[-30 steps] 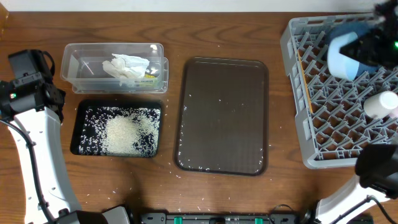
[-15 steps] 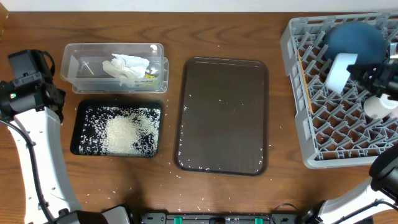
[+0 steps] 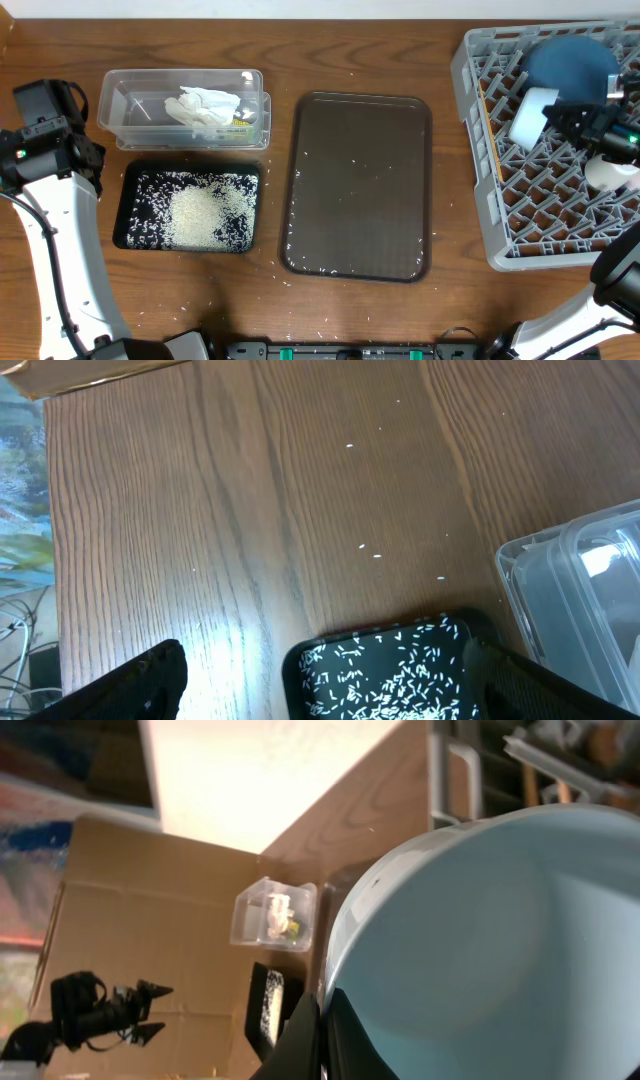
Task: Sort waste into correct bins and load items into the dishwasher rack
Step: 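Lower the light blue bowl into the rack slots with the right gripper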
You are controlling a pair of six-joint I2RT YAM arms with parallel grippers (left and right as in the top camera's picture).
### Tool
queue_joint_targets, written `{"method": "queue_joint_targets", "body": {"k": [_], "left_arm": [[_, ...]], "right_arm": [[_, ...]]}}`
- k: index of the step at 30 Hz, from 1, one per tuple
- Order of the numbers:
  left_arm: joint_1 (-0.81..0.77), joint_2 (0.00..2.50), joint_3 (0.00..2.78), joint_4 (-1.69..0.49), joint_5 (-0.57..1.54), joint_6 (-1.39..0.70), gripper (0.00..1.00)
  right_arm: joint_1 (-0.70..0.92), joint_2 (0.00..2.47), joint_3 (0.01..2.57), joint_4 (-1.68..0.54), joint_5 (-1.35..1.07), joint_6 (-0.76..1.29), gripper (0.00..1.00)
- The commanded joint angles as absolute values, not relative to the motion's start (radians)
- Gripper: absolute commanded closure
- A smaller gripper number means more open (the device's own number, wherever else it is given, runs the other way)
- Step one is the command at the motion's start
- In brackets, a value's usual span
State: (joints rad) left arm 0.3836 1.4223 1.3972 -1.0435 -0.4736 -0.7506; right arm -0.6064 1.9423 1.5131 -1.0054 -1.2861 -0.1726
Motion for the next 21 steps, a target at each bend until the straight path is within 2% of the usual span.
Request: {"method": "queue_joint_targets", "body": {"k": [1, 13, 19, 21], "left_arm": [[0.387, 1.425, 1.400, -1.047, -0.479, -0.737, 0.09], [0.387, 1.425, 1.400, -1.047, -0.479, -0.737, 0.09], [0.387, 1.425, 1.400, -1.047, -0.479, -0.737, 0.09], [0.387, 1.425, 1.400, -1.047, -0.479, -0.737, 0.09]], "right_arm": [[-0.613, 1.950, 1.509, -1.015, -1.255, -0.132, 0.99], [-0.639, 1.922, 1.513, -1.151, -1.009, -0.135, 0.99], [-0.674, 1.822, 1.518, -1.201, -0.836, -0.077, 0.99], [-0.678, 1.766, 1.518, -1.214, -0.765, -0.044, 0.96]]}}
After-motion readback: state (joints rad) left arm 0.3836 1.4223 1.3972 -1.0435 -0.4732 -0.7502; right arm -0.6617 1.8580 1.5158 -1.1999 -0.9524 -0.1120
